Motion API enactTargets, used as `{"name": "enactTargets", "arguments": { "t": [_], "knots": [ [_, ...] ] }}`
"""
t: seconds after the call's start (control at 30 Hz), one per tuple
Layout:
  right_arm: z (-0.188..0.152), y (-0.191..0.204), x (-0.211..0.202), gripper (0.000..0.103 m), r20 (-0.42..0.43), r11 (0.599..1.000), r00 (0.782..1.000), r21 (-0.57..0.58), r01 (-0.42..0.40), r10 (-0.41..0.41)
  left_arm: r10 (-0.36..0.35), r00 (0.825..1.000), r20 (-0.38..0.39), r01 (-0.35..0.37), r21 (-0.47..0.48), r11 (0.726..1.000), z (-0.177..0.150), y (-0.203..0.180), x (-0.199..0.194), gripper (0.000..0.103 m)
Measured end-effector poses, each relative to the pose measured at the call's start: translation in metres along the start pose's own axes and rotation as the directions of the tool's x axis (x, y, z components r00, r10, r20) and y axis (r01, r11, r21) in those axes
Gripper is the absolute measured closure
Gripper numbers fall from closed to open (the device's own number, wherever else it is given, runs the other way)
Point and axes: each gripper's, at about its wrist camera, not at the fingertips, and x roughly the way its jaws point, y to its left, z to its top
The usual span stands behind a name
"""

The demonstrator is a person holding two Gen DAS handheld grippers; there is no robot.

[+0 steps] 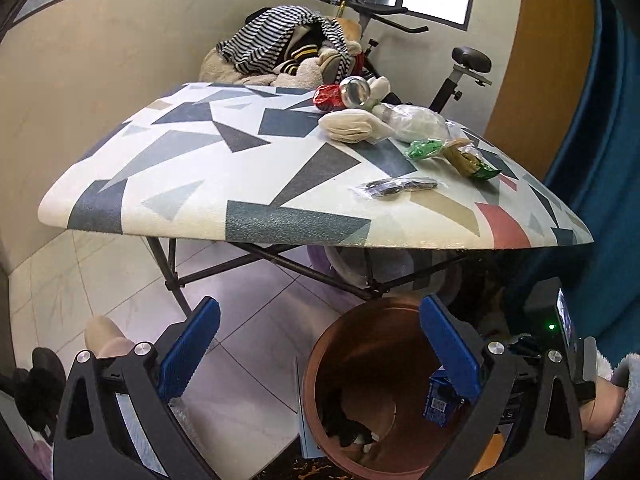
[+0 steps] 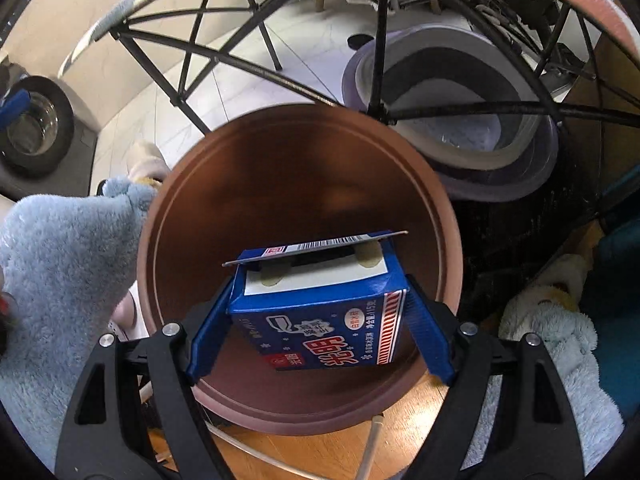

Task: Collect trash
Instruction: 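Open the right tool to drop the blue box into the bin, then grasp the plastic bag of tissue with the right tool while the left tool reaches the red can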

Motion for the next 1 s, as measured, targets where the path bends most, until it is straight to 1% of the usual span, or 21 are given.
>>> {"name": "enactTargets", "arguments": {
  "t": [0.07, 0.1, 0.13, 0.17, 0.33, 0.37, 0.47, 0.5, 0.57, 0.6, 0.67, 0.73, 0.8, 0.87, 1.0],
  "knots": [
    [-0.001, 0.0, 0.003, 0.022, -0.003, 1.0, 1.0, 0.003, -0.004, 0.004, -0.005, 1.0, 0.008, 0.005, 0.009, 1.0, 0.0, -0.002, -0.001, 0.006],
    [-0.002, -0.002, 0.003, 0.02, -0.005, 1.0, 1.0, 0.009, -0.012, 0.012, -0.006, 1.0, 0.01, 0.006, 0.011, 1.0, 0.0, -0.002, -0.001, 0.006],
    [-0.001, -0.003, 0.003, 0.016, -0.002, 1.0, 1.0, 0.01, -0.012, 0.012, -0.007, 1.0, 0.012, 0.007, 0.013, 1.0, 0.0, -0.003, -0.001, 0.006],
    [-0.001, -0.003, 0.002, 0.008, 0.003, 1.0, 1.0, 0.012, -0.01, 0.01, -0.006, 1.0, 0.015, 0.006, 0.014, 1.0, 0.0, -0.002, -0.001, 0.006],
    [0.0, -0.009, -0.004, 0.006, 0.048, 0.999, 0.999, 0.052, 0.005, -0.007, 0.005, 0.999, 0.054, -0.006, 0.032, 0.999, 0.002, -0.005, -0.005, 0.006],
    [-0.001, -0.01, -0.008, 0.006, 0.061, 0.998, 0.998, 0.063, 0.004, -0.008, -0.004, 0.999, 0.054, 0.002, 0.029, 1.0, 0.002, -0.005, -0.005, 0.006],
    [-0.001, -0.016, -0.023, 0.006, 0.128, 0.995, 0.992, 0.1, 0.008, -0.021, -0.004, 0.999, 0.048, 0.002, 0.048, 0.999, 0.003, -0.008, -0.006, 0.006],
    [-0.001, -0.02, -0.032, 0.006, 0.165, 0.992, 0.986, 0.122, 0.011, -0.032, -0.003, 0.999, 0.048, 0.0, 0.056, 0.998, 0.004, -0.01, -0.006, 0.006],
    [-0.001, -0.023, -0.042, 0.006, 0.209, 0.989, 0.977, 0.148, 0.008, -0.039, -0.008, 0.998, 0.055, 0.004, 0.065, 0.998, 0.008, -0.011, -0.008, 0.006],
    [-0.001, -0.027, -0.053, 0.006, 0.251, 0.985, 0.966, 0.173, 0.009, -0.053, -0.009, 0.998, 0.061, 0.004, 0.072, 0.997, 0.01, -0.011, -0.01, 0.006],
    [-0.001, -0.032, -0.067, 0.006, 0.293, 0.98, 0.953, 0.196, 0.023, -0.081, 0.002, 0.997, 0.074, -0.008, 0.087, 0.996, 0.017, -0.012, -0.013, 0.006],
    [0.001, -0.036, -0.081, 0.006, 0.325, 0.976, 0.938, 0.211, 0.054, -0.122, 0.002, 0.997, 0.076, -0.009, 0.093, 0.996, 0.025, -0.011, -0.014, 0.006],
    [0.003, -0.04, -0.093, 0.006, 0.341, 0.973, 0.928, 0.217, 0.077, -0.15, 0.003, 0.997, 0.08, -0.011, 0.104, 0.995, 0.034, -0.01, -0.016, 0.006],
    [0.009, -0.045, -0.108, 0.006, 0.364, 0.972, 0.917, 0.217, 0.085, -0.162, -0.002, 0.996, 0.089, -0.007, 0.104, 0.995, 0.047, -0.008, -0.019, 0.006],
    [0.02, -0.055, -0.132, 0.006, 0.395, 0.977, 0.905, 0.196, 0.085, -0.158, -0.028, 0.993, 0.114, 0.019, 0.083, 0.996, 0.073, -0.005, -0.024, 0.006]
  ]
}}
